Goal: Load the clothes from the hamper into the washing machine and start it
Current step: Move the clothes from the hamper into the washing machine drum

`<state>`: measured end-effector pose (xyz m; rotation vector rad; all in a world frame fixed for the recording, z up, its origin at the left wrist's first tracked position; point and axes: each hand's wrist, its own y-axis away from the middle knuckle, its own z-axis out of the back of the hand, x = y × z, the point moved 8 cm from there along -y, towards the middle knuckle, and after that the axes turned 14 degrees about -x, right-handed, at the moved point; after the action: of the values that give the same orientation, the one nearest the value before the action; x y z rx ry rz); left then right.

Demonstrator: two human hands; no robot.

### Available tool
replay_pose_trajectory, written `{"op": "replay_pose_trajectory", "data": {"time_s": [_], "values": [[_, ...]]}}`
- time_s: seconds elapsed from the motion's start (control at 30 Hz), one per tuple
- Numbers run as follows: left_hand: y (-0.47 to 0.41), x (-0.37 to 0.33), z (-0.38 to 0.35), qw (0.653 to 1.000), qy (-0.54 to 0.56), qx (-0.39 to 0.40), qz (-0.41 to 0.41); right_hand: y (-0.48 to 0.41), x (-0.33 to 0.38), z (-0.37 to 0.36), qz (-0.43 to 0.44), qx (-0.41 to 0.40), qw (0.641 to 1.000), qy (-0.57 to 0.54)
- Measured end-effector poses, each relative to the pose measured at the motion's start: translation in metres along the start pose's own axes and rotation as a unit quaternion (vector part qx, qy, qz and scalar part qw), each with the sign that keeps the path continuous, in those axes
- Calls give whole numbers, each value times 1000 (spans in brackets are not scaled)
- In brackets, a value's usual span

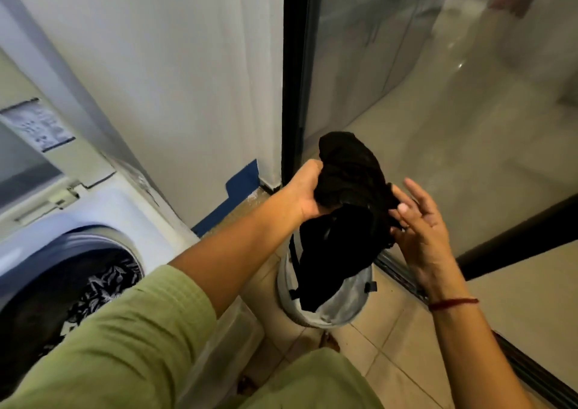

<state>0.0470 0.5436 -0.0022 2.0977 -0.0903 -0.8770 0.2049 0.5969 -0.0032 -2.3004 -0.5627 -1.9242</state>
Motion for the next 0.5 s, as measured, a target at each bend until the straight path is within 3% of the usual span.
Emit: {"op": "replay_pose_trajectory", "data": {"time_s": [0.07,0.17,0.23,0.37,0.5], "values": [[20,-14,-11,999,8,37,-29,3,-34,17,-1,-64,996,67],[53,-38,-24,994,24,77,-73,17,-95,5,-65,-15,973,220],[72,-50,-27,989,11,93,-114,16,-110,-6,-71,-46,965,250],[95,-64,-25,980,38,114,-157,-13,-100,-17,-101,-182,966,154],[112,-90,-6,966,76,103,-224,-39,-73,-2,-21,-278,956,89]]}}
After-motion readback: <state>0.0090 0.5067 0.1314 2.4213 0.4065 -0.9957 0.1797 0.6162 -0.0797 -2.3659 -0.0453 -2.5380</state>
